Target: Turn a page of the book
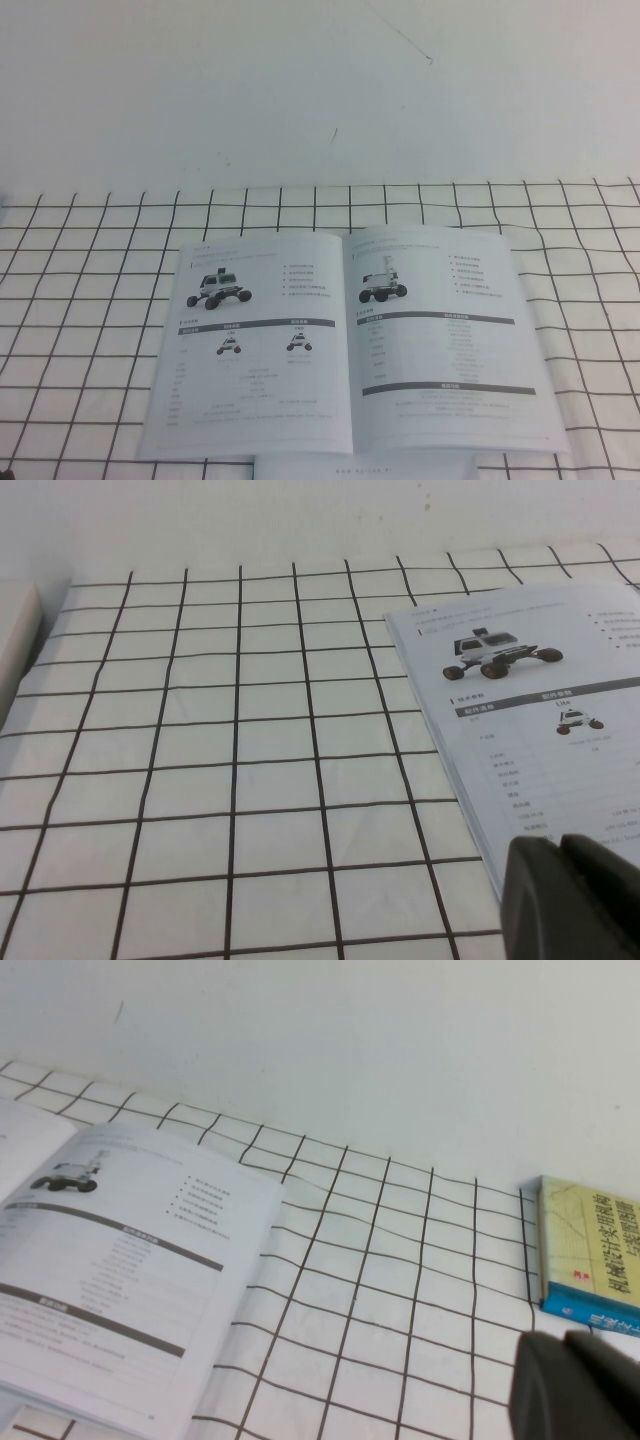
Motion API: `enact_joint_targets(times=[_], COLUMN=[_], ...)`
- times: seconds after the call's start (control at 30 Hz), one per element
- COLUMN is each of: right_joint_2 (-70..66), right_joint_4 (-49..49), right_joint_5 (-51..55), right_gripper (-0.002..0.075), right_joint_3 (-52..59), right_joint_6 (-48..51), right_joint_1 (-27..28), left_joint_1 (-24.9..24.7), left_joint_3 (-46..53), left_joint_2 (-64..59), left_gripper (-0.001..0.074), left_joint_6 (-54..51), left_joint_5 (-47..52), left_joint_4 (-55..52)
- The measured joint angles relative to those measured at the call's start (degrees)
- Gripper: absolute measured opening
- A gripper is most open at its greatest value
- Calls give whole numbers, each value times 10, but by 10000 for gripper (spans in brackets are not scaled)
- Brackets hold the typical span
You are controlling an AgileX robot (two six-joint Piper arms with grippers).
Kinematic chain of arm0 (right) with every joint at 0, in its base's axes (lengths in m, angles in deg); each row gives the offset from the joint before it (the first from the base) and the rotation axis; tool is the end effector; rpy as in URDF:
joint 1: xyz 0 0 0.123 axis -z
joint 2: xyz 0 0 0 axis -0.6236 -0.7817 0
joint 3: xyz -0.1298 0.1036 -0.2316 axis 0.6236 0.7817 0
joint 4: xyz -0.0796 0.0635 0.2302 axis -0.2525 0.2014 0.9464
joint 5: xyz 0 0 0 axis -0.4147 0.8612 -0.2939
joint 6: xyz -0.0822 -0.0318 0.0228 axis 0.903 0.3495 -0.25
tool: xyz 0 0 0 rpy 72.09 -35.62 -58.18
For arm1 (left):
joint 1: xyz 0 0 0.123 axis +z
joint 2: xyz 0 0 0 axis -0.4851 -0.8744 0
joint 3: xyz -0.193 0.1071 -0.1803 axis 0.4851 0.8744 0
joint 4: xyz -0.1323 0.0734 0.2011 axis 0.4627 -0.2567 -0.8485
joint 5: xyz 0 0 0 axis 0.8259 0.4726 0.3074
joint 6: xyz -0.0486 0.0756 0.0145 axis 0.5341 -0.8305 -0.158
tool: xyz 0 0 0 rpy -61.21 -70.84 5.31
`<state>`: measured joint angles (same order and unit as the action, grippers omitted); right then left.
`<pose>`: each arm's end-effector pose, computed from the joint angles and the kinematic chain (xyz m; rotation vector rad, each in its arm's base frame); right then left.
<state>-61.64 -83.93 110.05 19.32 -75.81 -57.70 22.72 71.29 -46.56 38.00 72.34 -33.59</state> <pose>0.0205 -0.0137 0.2745 -0.2800 1.7859 -0.0663 0.0534 -0.0068 0.1759 0.0324 1.8296 -0.1458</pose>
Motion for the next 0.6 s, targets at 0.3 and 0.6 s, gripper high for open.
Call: enact_joint_targets(times=[0.3,0.6], right_joint_2=[3,3], right_joint_4=[-10,13], right_joint_5=[-8,-244], right_gripper=[1,0], right_joint_3=[2,154], right_joint_6=[0,106], right_joint_1=[0,45], left_joint_1=[0,0], left_joint_3=[0,0], left_joint_2=[0,0], left_gripper=[-3,-3], left_joint_6=[-4,-4], left_joint_5=[1,1], left_joint_4=[0,0])
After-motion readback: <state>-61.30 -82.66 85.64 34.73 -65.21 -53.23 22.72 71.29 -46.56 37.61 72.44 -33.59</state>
